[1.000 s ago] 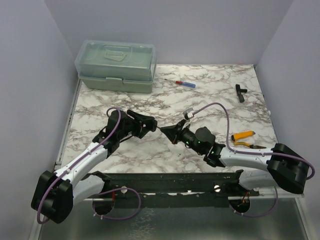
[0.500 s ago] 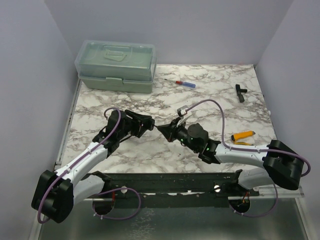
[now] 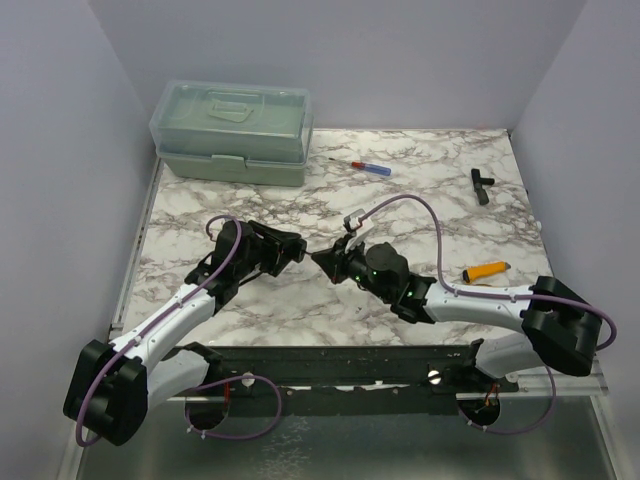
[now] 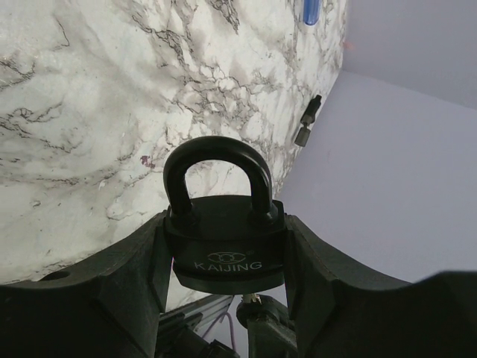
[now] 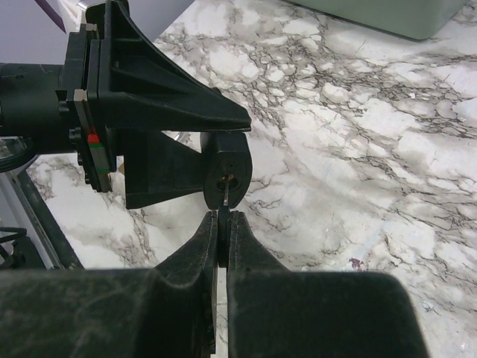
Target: Unlock with the key
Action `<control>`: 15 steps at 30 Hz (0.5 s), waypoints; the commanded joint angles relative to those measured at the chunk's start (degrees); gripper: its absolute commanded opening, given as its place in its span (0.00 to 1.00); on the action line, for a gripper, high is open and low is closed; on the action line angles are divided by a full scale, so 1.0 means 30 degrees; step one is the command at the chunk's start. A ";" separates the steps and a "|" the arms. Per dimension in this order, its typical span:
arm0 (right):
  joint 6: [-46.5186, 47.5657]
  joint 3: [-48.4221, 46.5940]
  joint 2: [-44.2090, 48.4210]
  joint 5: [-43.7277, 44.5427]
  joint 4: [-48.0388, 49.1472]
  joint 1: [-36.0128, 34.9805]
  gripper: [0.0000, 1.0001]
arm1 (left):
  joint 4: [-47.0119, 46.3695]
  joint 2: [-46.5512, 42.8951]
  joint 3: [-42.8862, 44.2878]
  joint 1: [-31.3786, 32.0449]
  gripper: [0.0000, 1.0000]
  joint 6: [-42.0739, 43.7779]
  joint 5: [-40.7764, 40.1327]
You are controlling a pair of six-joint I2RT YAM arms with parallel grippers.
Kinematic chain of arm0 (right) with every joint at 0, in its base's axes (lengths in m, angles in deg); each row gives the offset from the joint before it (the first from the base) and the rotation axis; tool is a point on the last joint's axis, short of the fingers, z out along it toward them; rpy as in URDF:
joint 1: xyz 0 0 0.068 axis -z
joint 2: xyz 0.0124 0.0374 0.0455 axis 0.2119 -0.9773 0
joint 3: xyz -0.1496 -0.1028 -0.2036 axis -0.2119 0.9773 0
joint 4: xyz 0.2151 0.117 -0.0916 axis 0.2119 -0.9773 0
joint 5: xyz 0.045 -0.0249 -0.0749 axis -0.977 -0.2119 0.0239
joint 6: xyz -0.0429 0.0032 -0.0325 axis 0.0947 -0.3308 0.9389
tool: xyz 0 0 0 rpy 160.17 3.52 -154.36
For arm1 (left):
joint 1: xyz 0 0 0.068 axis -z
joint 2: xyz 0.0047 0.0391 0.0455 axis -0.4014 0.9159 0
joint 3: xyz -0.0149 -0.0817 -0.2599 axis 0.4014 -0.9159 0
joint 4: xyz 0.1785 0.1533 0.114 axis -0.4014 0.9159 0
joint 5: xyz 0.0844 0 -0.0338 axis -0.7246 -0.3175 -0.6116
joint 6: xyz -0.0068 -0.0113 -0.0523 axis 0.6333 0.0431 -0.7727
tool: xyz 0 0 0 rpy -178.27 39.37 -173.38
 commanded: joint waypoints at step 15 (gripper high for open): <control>0.0255 -0.0282 0.0060 -0.0253 -0.0615 -0.0265 0.01 | -0.4194 -0.0652 -0.0327 -0.0061 0.00 -0.1835 0.5543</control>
